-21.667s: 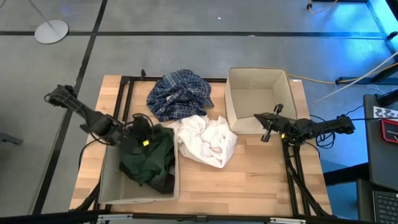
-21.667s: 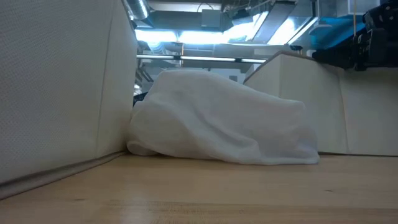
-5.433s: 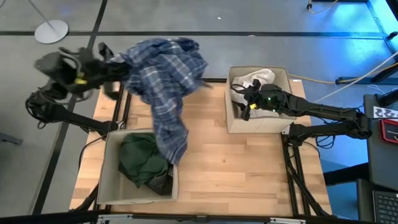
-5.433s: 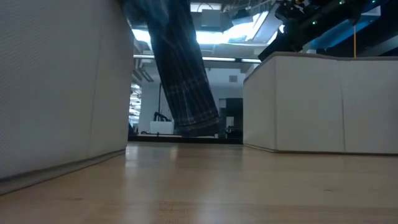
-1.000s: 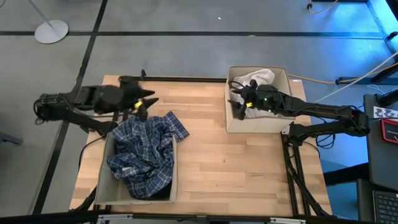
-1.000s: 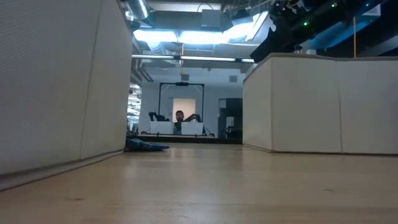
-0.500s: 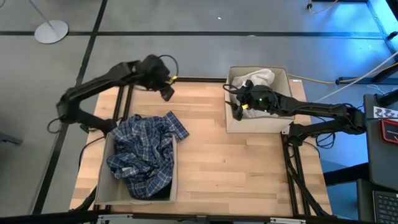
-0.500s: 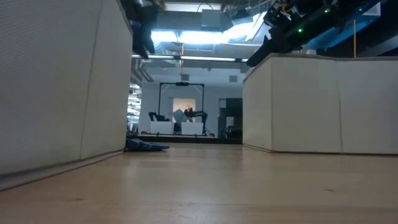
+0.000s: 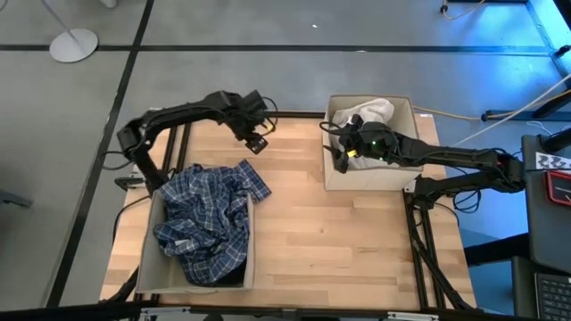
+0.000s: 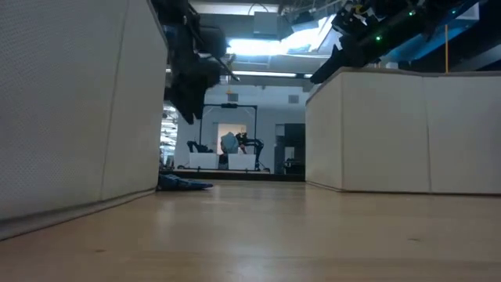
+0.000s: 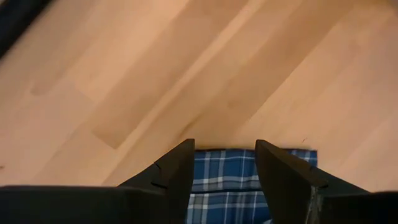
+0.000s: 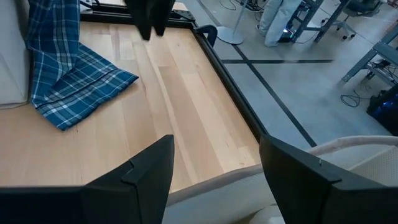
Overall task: Sort clothes
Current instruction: Put the blue polo shirt into the left laundry organizer
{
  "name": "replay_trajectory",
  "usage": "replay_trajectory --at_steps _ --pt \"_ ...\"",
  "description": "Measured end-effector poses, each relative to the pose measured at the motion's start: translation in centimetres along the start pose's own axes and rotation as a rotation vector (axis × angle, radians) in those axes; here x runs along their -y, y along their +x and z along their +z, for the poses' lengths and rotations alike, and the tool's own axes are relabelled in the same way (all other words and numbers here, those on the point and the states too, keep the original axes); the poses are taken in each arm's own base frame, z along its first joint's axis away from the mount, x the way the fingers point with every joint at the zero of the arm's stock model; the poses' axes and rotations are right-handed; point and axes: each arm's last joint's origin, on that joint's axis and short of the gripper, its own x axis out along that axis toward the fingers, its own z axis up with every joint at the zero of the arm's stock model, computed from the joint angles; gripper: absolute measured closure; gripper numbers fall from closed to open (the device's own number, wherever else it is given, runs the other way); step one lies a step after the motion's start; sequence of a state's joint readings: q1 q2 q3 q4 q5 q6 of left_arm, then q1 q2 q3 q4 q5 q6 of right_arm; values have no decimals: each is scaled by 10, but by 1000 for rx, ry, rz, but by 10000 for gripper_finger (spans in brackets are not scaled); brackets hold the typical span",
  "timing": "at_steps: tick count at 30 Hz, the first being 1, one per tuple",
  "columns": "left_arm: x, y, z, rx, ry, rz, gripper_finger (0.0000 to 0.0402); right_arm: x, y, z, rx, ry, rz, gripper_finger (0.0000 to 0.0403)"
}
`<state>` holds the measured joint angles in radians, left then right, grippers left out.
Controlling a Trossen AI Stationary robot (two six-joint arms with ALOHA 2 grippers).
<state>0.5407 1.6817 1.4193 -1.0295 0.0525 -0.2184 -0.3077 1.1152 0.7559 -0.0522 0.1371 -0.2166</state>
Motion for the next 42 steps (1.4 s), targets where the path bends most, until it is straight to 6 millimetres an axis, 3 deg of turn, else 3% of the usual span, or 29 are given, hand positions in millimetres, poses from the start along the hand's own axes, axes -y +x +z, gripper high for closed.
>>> replay_trajectory --at_steps 15,22,29,36,42 --pt "27 84 -6 -304 168 58 242 0 0 0 -1 -2 1 165" --pt "34 112 -10 -355 258 197 242 0 0 0 -2 -1 1 165" --pt "42 124 -18 -415 346 212 242 0 0 0 -2 -1 2 165" --pt "46 109 -20 -419 490 171 242 0 0 0 -3 0 2 165" --pt "50 113 -20 -402 699 126 242 0 0 0 -3 1 4 165"
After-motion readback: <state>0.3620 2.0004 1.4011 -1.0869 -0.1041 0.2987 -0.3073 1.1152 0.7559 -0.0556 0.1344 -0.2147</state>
